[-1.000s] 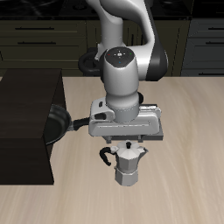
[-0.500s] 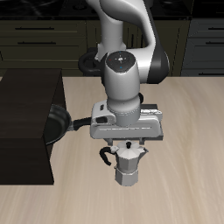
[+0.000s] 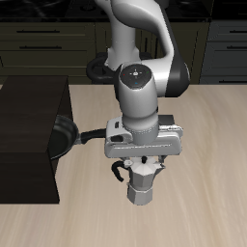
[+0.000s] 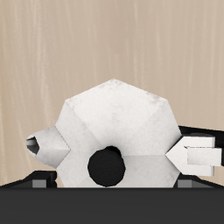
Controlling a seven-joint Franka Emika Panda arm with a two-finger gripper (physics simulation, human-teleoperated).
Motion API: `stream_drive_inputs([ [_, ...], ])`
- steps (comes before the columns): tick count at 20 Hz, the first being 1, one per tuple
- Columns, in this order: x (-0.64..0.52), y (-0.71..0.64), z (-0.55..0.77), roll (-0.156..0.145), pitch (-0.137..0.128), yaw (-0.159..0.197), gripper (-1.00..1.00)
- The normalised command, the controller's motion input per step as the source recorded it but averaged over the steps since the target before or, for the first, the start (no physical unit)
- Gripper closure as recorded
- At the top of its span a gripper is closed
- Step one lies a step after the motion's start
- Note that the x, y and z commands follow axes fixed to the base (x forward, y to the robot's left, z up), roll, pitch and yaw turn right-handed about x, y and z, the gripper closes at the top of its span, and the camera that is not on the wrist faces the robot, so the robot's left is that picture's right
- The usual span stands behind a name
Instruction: Place the moka pot on the stove and turn on the stove
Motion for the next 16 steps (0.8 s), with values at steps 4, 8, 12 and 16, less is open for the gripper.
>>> stream_drive_inputs([
  [4,0.04,-0.07,-0.27,-0.006,0.043,-0.003,-1.00],
  [8,0.07,-0.25,-0.26,-0.036,0.021,0.025,-1.00],
  [12,0.00,-0.18,-0.25,-0.038,0.026,0.005,1.00],
  [16,-0.04,-0.06,0.03,0.007,-0.011,0.007,1.00],
])
